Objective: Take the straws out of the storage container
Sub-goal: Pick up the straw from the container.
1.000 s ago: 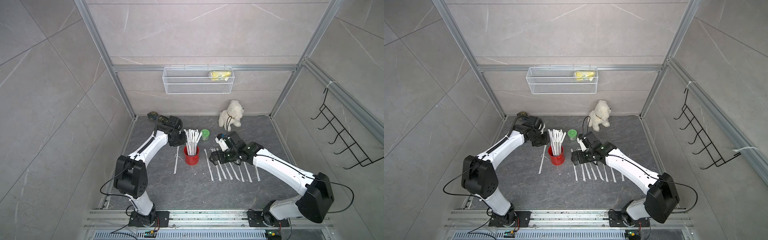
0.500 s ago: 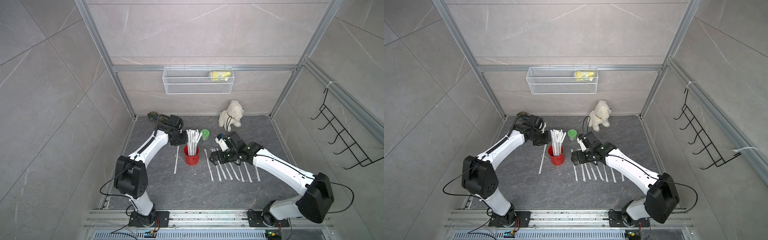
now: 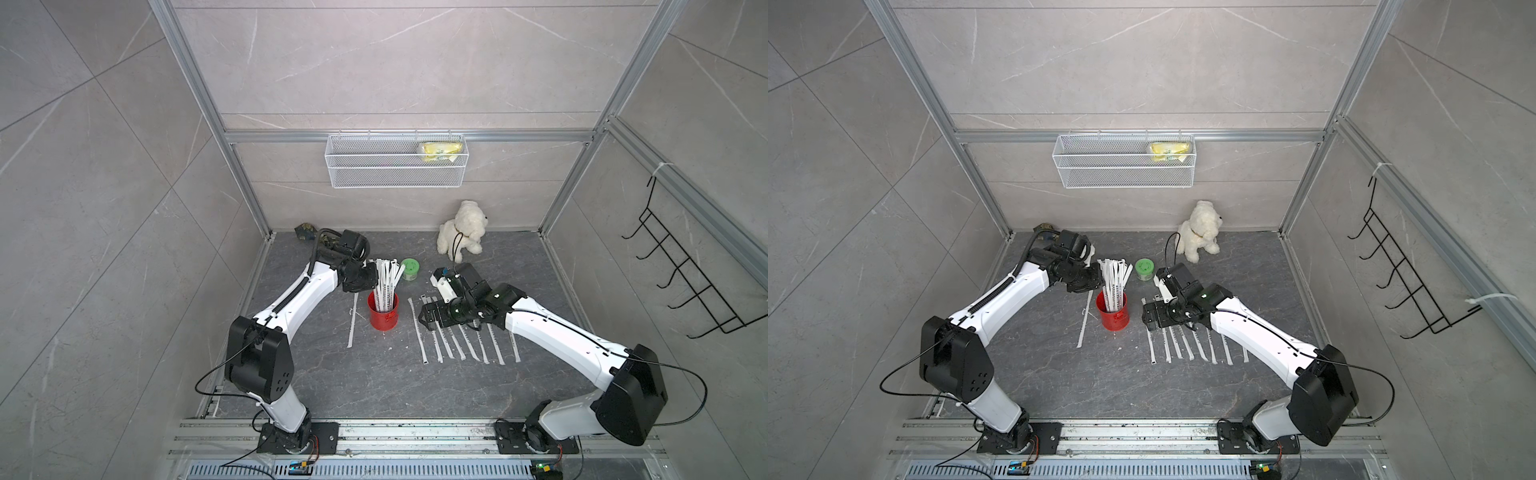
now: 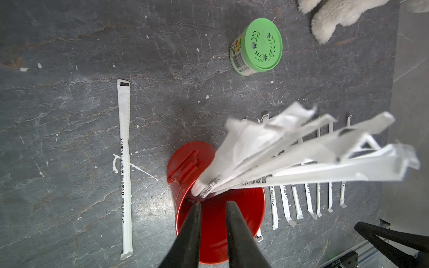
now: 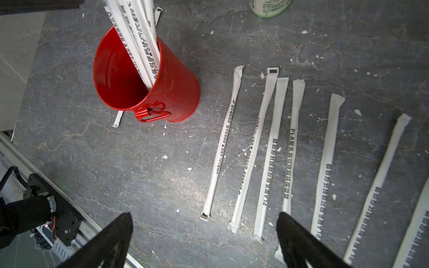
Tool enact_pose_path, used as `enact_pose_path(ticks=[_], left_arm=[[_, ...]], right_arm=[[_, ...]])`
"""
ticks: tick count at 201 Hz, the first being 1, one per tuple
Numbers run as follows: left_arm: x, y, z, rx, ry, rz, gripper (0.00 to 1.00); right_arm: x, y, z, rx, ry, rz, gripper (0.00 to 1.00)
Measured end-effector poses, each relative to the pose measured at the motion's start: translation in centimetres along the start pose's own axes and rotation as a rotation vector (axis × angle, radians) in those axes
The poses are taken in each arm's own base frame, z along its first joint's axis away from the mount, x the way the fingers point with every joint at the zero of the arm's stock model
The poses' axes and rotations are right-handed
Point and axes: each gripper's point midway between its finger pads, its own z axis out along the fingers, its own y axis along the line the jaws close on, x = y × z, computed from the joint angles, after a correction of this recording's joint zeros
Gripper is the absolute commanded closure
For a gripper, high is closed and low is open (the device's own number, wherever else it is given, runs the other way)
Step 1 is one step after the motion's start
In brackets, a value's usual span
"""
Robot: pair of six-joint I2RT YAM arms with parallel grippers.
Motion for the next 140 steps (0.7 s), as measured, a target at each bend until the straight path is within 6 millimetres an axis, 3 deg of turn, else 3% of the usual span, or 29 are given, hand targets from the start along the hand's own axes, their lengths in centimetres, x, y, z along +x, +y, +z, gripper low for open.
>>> enact_pose_path(ticks=[75, 140], left_arm=[[0.1, 0.0, -1.0, -0.004, -0.012, 0.003, 0.78], [0.4, 0.7, 0.4, -0.035, 0.014, -0.004, 0.78]], right_arm=[[0.1, 0.1, 0.0, -0.007, 0.003, 0.0, 0.0], [0.1, 0.1, 0.2, -0.005, 0.008, 0.001, 0.0]])
